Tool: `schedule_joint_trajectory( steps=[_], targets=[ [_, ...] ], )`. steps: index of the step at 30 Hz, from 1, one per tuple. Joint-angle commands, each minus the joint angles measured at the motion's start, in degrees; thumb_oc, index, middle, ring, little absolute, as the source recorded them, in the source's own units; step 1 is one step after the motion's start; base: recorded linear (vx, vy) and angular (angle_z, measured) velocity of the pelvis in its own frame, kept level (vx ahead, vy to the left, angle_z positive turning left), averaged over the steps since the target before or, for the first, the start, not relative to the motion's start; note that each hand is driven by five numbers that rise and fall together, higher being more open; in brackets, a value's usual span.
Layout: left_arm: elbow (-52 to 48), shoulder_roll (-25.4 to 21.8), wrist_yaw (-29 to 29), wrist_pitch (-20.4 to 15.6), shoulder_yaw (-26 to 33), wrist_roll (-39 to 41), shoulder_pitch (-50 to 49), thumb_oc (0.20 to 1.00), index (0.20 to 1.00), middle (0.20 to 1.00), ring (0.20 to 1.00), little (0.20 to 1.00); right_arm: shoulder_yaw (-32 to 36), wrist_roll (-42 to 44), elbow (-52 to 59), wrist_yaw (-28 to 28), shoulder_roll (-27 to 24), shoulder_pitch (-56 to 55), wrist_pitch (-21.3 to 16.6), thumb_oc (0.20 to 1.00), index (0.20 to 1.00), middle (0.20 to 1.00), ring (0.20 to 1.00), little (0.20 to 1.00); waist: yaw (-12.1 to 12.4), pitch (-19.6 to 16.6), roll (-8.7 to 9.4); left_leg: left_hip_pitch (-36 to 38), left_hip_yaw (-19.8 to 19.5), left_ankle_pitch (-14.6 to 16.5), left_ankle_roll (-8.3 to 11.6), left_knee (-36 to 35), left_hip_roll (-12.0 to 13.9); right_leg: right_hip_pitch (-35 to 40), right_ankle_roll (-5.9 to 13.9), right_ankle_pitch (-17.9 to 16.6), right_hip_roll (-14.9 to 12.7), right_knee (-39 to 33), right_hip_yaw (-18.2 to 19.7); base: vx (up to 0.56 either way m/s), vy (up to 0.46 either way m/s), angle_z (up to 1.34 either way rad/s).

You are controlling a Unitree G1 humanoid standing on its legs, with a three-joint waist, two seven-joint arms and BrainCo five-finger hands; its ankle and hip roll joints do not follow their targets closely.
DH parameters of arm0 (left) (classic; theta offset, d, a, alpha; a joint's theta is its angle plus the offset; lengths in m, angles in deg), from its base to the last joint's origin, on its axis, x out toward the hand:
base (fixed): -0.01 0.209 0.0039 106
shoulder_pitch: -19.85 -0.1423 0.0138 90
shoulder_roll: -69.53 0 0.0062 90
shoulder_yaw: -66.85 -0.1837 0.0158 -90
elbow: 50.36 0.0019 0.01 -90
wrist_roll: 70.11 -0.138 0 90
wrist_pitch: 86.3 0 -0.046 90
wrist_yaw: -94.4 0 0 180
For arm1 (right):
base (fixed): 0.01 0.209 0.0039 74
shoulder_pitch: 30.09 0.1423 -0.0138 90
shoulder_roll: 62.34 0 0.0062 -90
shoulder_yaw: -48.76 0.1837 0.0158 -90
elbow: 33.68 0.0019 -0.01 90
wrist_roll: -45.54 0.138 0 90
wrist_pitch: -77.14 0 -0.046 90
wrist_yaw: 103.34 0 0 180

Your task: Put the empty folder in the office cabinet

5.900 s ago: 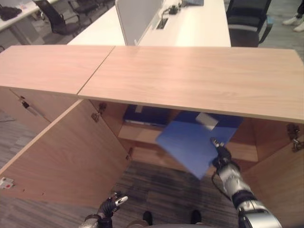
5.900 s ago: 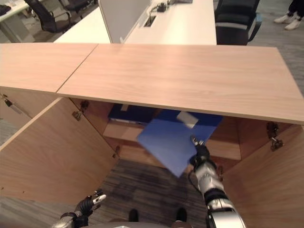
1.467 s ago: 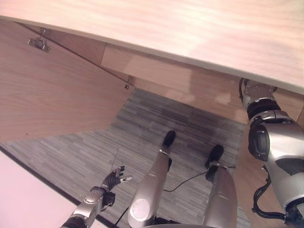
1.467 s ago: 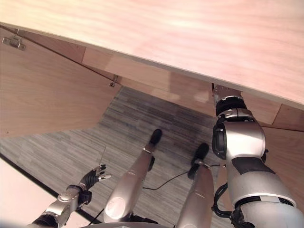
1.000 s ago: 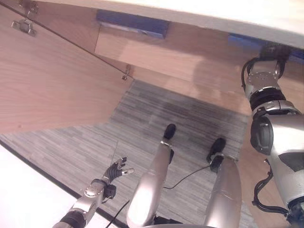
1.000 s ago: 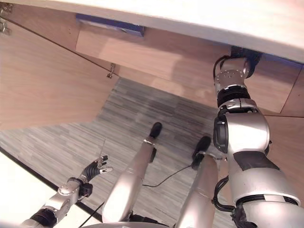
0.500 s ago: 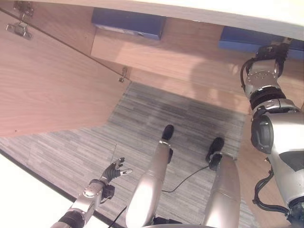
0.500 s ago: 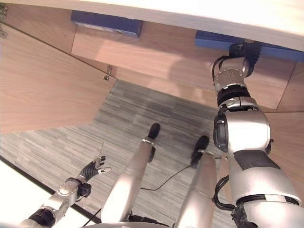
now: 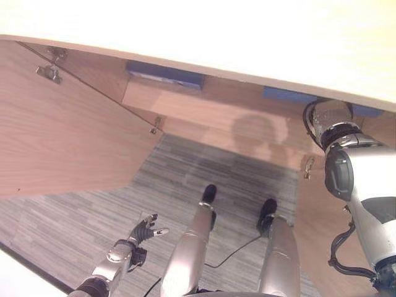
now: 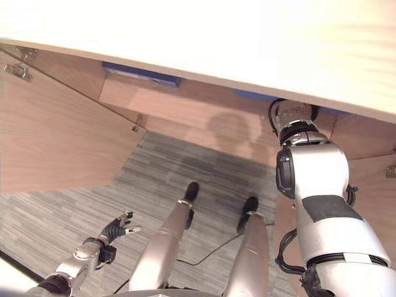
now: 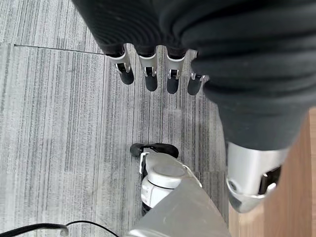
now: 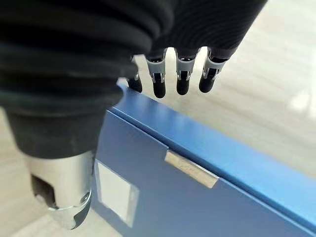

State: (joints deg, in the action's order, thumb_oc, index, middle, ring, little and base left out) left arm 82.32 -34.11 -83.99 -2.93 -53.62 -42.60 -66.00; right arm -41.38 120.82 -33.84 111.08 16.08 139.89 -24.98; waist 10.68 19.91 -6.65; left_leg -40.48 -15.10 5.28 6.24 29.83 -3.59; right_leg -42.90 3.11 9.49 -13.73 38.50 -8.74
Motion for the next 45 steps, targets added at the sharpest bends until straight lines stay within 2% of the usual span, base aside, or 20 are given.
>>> schedule_joint_trajectory(
  steps=[1,6,12,25,32,40,45],
  targets=[
    [2.12,-2.29,-0.58,-0.17,-0.05,-1.60,1.02,1.000,1.000,1.000,1.000,1.000,0.66,-2.47,2.82,0.06,-4.50,-0.37,-0.82,1.000,1.000,1.000,1.000,1.000,2.27,2.80,-0.10,3.14,2.66,6.91,-2.25,-1.48,2.68,7.78,0.32,8.83,1.84,1.05,0.81,0.00,0.000,0.00],
    [3.19,-1.21,-0.66,-0.04,0.40,-0.98,1.13,1.000,1.000,1.000,1.000,1.000,2.48,-2.56,1.87,0.68,-3.97,-3.27,-0.47,1.000,1.000,1.000,1.000,1.000,2.40,2.70,0.32,3.46,2.38,7.02,-2.38,-1.10,2.73,8.77,0.28,8.75,1.88,0.68,0.76,0.00,0.000,0.00],
    [4.37,-0.14,-0.85,0.10,0.98,0.66,1.35,1.000,1.000,1.000,1.000,1.000,4.60,-3.01,1.52,1.61,-0.85,-6.97,-1.10,1.000,1.000,1.000,1.000,1.000,2.50,2.48,0.45,3.60,2.32,7.01,-2.44,-1.49,2.79,9.22,0.54,7.99,1.89,-0.60,0.42,-0.01,0.009,-0.01],
    [6.68,1.74,-1.53,0.39,2.08,2.19,2.00,1.000,1.000,1.000,1.000,1.000,3.53,-4.06,1.58,0.16,1.86,-7.63,-0.17,1.000,1.000,1.000,1.000,1.000,2.09,1.87,0.58,2.25,2.96,7.26,-2.91,-0.38,2.94,8.01,0.52,8.18,2.18,0.43,1.23,-0.01,0.005,-0.02],
    [6.99,1.54,-1.39,0.17,2.81,2.19,1.80,1.000,1.000,1.000,1.000,1.000,1.79,-4.56,2.42,-1.84,0.90,-5.93,0.34,1.000,1.000,1.000,1.000,1.000,2.31,1.55,0.47,2.45,3.05,7.03,-2.94,-1.03,2.86,7.97,0.49,8.31,2.22,0.44,1.15,0.00,-0.005,0.00],
    [7.74,0.60,-0.91,-0.41,3.40,1.75,1.65,1.000,1.000,1.000,1.000,1.000,-4.24,-7.07,5.60,-5.02,-3.87,2.23,0.73,1.000,1.000,1.000,1.000,1.000,2.84,1.15,1.18,2.67,2.90,6.17,-2.51,-2.23,3.08,7.95,0.51,8.01,2.11,0.21,0.89,0.00,-0.040,0.02],
    [7.85,0.52,-0.64,-0.37,3.28,1.23,1.00,1.000,1.000,1.000,1.000,1.000,-7.03,-9.30,6.61,-6.60,-4.93,5.21,1.04,1.000,1.000,1.000,1.000,1.000,3.09,1.08,1.37,3.03,2.69,5.68,-2.32,-2.98,3.23,8.35,0.56,7.87,2.22,-0.18,0.68,0.00,0.000,0.00]
  ],
)
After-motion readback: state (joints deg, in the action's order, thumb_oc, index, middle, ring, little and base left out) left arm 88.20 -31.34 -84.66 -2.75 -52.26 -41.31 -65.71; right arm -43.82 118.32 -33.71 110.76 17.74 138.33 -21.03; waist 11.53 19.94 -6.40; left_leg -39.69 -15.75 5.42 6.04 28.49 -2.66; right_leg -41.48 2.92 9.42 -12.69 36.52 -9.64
